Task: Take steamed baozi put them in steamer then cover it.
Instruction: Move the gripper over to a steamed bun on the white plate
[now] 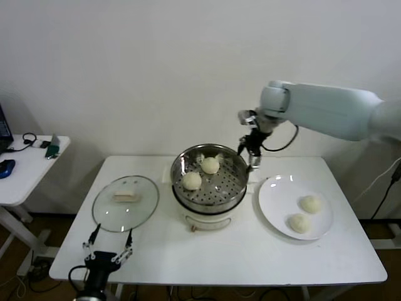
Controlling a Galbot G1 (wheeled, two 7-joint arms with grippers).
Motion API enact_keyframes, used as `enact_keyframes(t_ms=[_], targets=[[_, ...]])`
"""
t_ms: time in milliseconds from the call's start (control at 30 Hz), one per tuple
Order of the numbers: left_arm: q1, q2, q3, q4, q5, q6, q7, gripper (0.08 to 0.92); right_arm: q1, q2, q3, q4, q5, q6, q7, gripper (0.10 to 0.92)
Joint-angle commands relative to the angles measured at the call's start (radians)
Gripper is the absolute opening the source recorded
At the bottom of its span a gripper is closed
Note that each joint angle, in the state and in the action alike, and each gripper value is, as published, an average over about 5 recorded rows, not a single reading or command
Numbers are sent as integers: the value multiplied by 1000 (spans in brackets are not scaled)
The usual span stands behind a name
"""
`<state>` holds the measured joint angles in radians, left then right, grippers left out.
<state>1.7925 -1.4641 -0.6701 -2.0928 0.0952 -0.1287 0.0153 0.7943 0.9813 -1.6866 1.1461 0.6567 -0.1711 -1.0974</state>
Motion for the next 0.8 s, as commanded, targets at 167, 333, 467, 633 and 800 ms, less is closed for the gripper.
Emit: enact_keyframes(t_ms=[167, 333, 467, 633, 800], targets=[[3, -6, -6, -7, 5, 13, -7, 823, -211, -345, 122, 95, -306, 21, 7, 823], [2, -16, -7, -1, 1, 7, -3, 823, -355, -382, 214, 56, -375, 35, 7, 823], [-2, -25, -5, 5, 8, 11, -4, 823, -443, -379, 275, 33, -408, 41, 6, 823], [-6, -32, -3, 9, 18, 16, -5, 823, -510, -356, 322, -2, -439, 51, 1, 823], [-5, -34, -6, 17, 21, 15, -5, 823, -553, -331, 357, -35, -460, 61, -2, 823]])
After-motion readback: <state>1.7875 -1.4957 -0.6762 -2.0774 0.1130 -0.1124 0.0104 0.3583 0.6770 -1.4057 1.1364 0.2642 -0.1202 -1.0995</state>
